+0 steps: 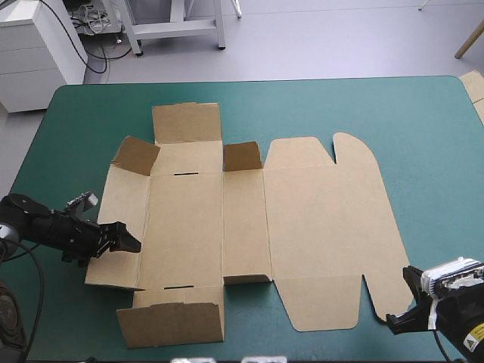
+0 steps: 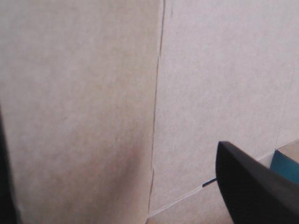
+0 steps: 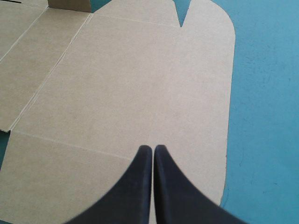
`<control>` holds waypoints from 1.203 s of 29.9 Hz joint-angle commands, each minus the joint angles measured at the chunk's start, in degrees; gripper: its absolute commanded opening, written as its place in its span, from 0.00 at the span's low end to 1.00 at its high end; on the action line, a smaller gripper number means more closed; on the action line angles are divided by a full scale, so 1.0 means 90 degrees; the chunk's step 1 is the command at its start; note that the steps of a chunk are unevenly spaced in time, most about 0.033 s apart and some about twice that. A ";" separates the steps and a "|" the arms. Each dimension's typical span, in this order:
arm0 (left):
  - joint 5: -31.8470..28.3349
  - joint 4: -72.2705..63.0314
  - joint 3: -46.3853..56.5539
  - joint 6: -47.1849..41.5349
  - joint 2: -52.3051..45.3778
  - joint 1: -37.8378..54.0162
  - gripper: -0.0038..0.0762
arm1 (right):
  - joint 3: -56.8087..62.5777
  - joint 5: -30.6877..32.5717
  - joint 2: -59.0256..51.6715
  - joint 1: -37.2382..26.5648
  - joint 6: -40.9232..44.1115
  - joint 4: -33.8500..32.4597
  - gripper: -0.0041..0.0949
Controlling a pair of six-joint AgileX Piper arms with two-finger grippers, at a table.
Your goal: Fold the box
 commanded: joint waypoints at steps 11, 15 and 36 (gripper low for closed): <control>0.0297 -0.0198 -0.0101 0.0005 -0.0169 -0.0058 0.10 | -0.0150 -0.0441 0.0062 -0.0027 -0.0066 0.0132 0.04; 0.0297 -0.0155 -0.0101 0.0005 -0.0169 -0.0058 0.06 | -0.0150 -0.0474 0.0062 -0.0027 -0.0080 0.0132 0.04; 0.0484 0.1823 -0.3506 -0.0089 0.0082 -0.1787 0.04 | -0.0150 -0.0408 0.0062 -0.0027 -0.0080 0.0186 0.04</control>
